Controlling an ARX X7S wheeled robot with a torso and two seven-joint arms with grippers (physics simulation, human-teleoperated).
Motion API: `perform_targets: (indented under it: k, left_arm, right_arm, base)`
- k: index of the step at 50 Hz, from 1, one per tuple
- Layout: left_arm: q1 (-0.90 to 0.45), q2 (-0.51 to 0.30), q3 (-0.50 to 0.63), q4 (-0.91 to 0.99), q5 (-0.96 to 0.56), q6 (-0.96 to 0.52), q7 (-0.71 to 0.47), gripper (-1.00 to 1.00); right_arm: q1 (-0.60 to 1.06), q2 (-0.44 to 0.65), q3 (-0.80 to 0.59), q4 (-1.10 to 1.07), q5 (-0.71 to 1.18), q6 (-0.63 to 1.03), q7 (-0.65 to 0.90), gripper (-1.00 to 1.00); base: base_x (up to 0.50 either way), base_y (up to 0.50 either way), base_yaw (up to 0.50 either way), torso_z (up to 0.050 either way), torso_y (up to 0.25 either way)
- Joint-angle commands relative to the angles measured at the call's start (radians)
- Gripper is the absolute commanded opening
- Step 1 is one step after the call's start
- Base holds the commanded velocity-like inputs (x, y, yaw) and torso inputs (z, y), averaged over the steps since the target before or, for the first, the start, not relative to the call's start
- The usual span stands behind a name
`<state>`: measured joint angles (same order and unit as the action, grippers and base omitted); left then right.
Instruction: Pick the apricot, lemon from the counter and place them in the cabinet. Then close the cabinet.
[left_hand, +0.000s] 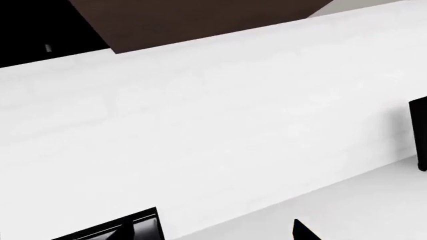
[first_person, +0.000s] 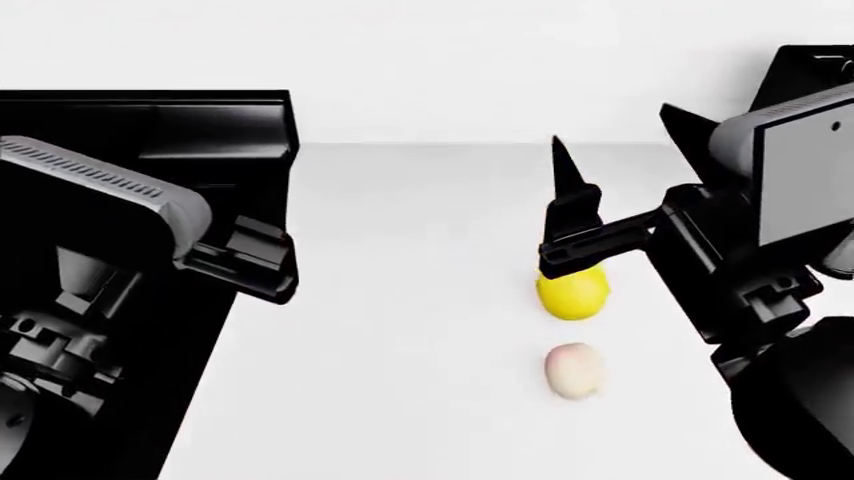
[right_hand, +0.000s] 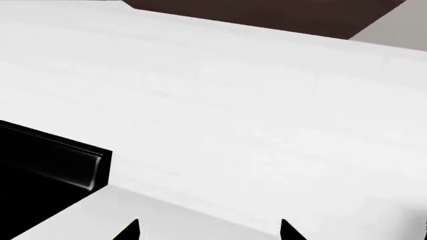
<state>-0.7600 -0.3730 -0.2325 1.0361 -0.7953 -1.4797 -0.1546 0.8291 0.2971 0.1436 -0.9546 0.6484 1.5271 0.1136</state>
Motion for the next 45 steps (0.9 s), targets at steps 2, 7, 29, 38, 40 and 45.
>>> perform_targets:
  k: [2, 7, 29, 38, 40, 45]
  left_arm:
    - [-0.075, -0.025, -0.045, -0.016, -0.209, -0.072, -0.131, 1.0]
    - [-0.077, -0.032, -0.036, -0.025, -0.244, -0.061, -0.165, 1.0]
    - [-0.06, -0.085, 0.001, -0.047, -0.301, 0.01, -0.225, 1.0]
    - [-0.056, -0.096, 0.018, -0.052, -0.31, 0.03, -0.239, 1.0]
    - [-0.053, -0.1, 0.016, -0.053, -0.315, 0.033, -0.241, 1.0]
    - [-0.028, -0.12, 0.02, -0.051, -0.304, 0.063, -0.229, 1.0]
  right_arm:
    - [0.048, 0.072, 0.073, 0.04, 0.261, 0.037, 0.163, 1.0]
    - [0.032, 0.089, 0.075, 0.046, 0.294, 0.016, 0.183, 1.0]
    - [0.039, 0.142, 0.06, 0.069, 0.374, -0.02, 0.236, 1.0]
    - [0.036, 0.155, 0.054, 0.072, 0.392, -0.032, 0.25, 1.0]
    - [0.032, 0.162, 0.058, 0.071, 0.401, -0.029, 0.253, 1.0]
    - [0.032, 0.21, 0.077, 0.083, 0.544, 0.037, 0.275, 1.0]
  base:
    - [0.01, 0.0, 0.0, 0.0, 0.0]
    - [0.0, -0.4, 0.0, 0.0, 0.0]
    - [0.07, -0.08, 0.0, 0.0, 0.0]
    - [0.0, 0.0, 0.0, 0.0, 0.0]
    - [0.0, 0.0, 0.0, 0.0, 0.0]
    - [0.0, 0.0, 0.0, 0.0, 0.0]
